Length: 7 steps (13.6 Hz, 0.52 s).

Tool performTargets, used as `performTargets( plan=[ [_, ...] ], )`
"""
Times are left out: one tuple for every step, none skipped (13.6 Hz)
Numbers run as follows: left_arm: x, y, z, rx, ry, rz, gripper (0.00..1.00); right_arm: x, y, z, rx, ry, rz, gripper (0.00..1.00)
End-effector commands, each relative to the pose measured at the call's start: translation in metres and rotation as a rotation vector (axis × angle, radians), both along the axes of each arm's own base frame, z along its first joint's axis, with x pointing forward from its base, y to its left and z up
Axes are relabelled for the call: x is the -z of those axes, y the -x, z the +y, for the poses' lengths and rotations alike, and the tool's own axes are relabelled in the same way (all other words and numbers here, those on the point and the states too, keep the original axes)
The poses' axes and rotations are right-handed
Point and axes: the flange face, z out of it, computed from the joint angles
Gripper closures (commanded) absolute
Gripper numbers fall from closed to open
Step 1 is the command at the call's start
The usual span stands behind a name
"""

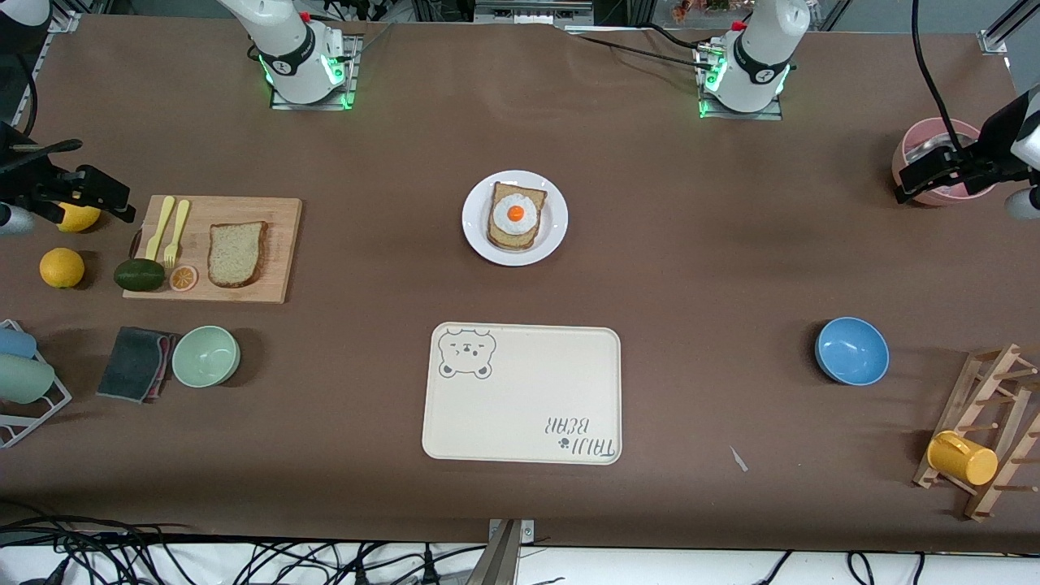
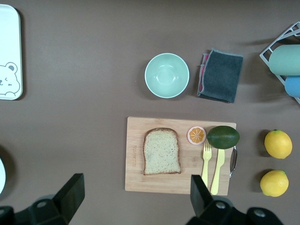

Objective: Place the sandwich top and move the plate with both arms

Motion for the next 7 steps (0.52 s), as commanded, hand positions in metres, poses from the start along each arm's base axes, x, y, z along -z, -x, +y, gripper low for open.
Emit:
performTargets(
  plan=[
    [-0.0143,0.0108,-0.0040,0.009,0.012,-0.035,0.00,-0.0016,0.0023,0.0001,-0.004,-0.014,0.005,0.00],
    [-0.0192,0.0108,-0.0048,0.010,0.012,-0.044,0.00,-0.0016,0.0023,0.0010,-0.006,-0.014,0.005,0.00],
    [-0.0218,0.0099,-0.0048,0.012,0.010,-0.049,0.00,-0.0016,0.0023,0.0010,-0.006,-0.014,0.005,0.00],
    [-0.0208,0.0085,-0.0041,0.009,0.009,-0.047,0.00,-0.0016,0.0023,0.0010,-0.006,-0.014,0.005,0.00],
    [-0.0234,0.0070,-0.0060,0.012,0.008,-0.053,0.00,-0.0016,0.0023,0.0010,-0.006,-0.014,0.005,0.00],
    [-0.0226,0.0065,-0.0060,0.012,0.008,-0.052,0.00,-0.0016,0.0023,0.0002,-0.004,-0.014,0.005,0.00],
    [-0.0225,0.0067,-0.0062,0.012,0.010,-0.050,0.00,-0.0016,0.0023,0.0001,-0.004,-0.014,0.005,0.00]
  ],
)
